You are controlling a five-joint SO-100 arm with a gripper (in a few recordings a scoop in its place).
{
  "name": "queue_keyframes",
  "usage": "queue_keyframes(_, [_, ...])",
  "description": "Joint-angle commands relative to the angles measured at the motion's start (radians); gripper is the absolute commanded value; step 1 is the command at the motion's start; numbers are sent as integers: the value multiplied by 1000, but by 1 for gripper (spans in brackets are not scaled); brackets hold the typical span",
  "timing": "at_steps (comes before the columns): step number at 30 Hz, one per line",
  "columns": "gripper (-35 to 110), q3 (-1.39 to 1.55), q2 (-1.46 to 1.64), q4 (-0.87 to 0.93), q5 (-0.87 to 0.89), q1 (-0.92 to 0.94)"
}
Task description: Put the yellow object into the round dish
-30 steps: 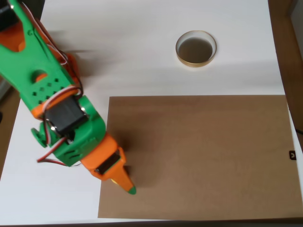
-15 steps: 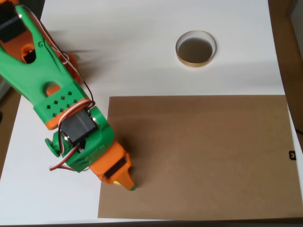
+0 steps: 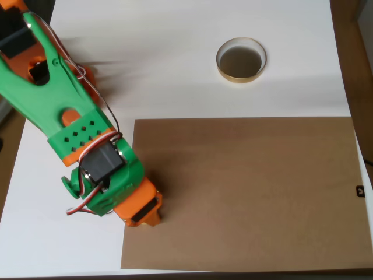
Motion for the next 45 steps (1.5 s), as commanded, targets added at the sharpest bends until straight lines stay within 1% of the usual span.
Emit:
queue_keyframes(1, [2,-49,20,-2,-11,14])
queue_keyframes(2, [0,-55,20,2,-11,14])
queue_keyframes(8, [0,-72,120,55,-17,3])
queue_keyframes(13, [0,-80,261,109,-31,-64])
queue_keyframes(20, [0,-77,380,164,-61,-265])
queue_keyframes(30, [-1,-78,403,227,-95,-598])
queue_keyframes(39, [-1,-80,333,244,-138,-824])
queue_keyframes(45, [-1,-163,219,273,-155,-966])
